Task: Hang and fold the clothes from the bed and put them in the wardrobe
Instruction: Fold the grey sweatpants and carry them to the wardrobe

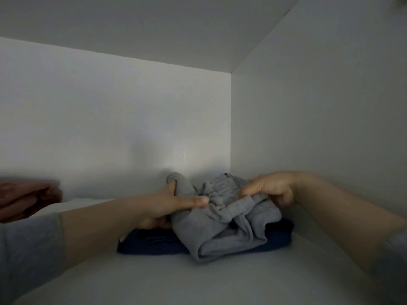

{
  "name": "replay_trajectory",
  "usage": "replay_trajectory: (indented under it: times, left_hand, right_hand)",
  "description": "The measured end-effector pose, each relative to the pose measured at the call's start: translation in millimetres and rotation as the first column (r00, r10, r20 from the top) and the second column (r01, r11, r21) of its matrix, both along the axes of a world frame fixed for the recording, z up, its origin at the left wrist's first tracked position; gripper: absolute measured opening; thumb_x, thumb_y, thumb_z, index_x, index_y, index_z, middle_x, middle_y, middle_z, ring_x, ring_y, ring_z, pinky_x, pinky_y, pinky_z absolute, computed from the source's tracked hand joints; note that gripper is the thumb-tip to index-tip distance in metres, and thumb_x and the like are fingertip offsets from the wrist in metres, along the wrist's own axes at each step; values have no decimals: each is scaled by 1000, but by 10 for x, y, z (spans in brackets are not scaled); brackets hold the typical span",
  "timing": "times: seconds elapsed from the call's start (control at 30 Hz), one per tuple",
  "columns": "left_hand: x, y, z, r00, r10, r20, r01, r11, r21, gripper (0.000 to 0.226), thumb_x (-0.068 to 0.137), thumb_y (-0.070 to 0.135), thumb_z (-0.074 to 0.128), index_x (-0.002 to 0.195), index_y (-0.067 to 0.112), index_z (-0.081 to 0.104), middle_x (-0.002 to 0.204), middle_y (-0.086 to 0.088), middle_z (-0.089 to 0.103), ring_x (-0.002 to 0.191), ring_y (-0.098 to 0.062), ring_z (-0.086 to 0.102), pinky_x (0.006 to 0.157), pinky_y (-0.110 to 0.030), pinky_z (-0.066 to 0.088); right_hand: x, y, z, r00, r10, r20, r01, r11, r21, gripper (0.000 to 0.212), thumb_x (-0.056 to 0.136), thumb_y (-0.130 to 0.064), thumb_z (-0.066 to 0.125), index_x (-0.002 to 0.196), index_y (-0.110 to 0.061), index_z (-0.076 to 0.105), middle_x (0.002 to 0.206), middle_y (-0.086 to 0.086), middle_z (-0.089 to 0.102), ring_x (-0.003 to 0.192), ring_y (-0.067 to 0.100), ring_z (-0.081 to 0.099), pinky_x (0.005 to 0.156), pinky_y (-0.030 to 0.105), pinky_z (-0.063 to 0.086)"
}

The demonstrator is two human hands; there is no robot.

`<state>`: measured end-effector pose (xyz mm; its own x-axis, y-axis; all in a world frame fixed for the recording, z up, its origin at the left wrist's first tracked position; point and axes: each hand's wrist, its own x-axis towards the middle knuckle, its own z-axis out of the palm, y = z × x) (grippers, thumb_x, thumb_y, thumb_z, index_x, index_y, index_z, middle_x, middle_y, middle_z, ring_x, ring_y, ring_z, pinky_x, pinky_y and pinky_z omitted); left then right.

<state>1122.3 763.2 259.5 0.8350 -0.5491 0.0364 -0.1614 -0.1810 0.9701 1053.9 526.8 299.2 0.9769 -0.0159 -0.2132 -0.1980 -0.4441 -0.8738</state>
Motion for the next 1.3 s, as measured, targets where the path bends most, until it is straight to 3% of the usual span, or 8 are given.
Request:
replay_trajectory:
  times: [0.17,0.3,0.43,0.6,0.73,0.87,1.07,1.3]
  left_hand:
    - [247,21,304,967,216,138,-187,962,-198,73,86,14,70,148,22,32,134,-7,48,90,-14,57,62,-24,48]
    - [403,207,439,989,31,144,-33,999,11,45,75,24,73,117,13,63,111,-9,69,91,-19,68,75,-28,56]
    - [526,336,94,998,-34,46,12,915,403,43,81,26,75,119,12,63,108,-9,73,101,-24,69,81,-33,57]
    - [487,338,261,992,-80,98,31,906,422,73,50,62,85,108,20,68,103,0,75,97,-17,71,89,-34,56]
    - [522,183,167,865,58,499,-301,854,423,78,70,69,67,132,22,56,134,2,54,108,-11,52,90,-23,40]
    - [546,60,65,801,-153,579,-256,786,562,68,81,66,57,134,24,51,133,11,48,121,-11,48,100,-21,35]
    - [711,50,-47,807,-245,537,-200,742,640,80,82,70,53,150,34,30,156,8,29,139,-15,33,116,-30,26]
    - [602,47,-2,753,-252,608,-250,745,618,76,73,81,37,112,19,59,110,7,56,103,-14,54,77,-18,38]
  right_hand:
    - [94,-49,24,980,-50,192,-12,952,307,33,90,-5,52,62,-4,69,62,9,69,50,15,65,45,18,51]
    - [142,-65,-13,979,-70,191,-8,926,378,51,91,-5,50,44,-10,67,50,4,64,42,10,62,38,16,46]
    - [124,25,-228,994,-1,-110,5,999,38,10,76,-11,71,69,-7,77,76,9,75,68,18,72,58,24,56]
    - [320,-21,-245,995,-97,1,95,975,199,63,65,-39,79,118,-7,66,118,14,68,106,27,65,85,34,54]
    - [599,24,-315,989,-109,99,89,977,194,45,85,-37,68,118,-6,66,101,12,74,94,25,68,79,28,55]
    - [832,-4,-338,989,-64,137,30,972,232,39,86,-23,70,119,-3,63,113,16,70,103,27,66,92,32,54]
    - [1059,-83,-159,816,-191,546,59,966,251,82,73,16,68,143,-13,36,124,17,59,103,28,63,83,35,54]
    - [1023,-200,-382,927,-270,259,305,947,-104,27,80,-14,73,100,-3,59,91,11,61,69,19,56,51,17,44]
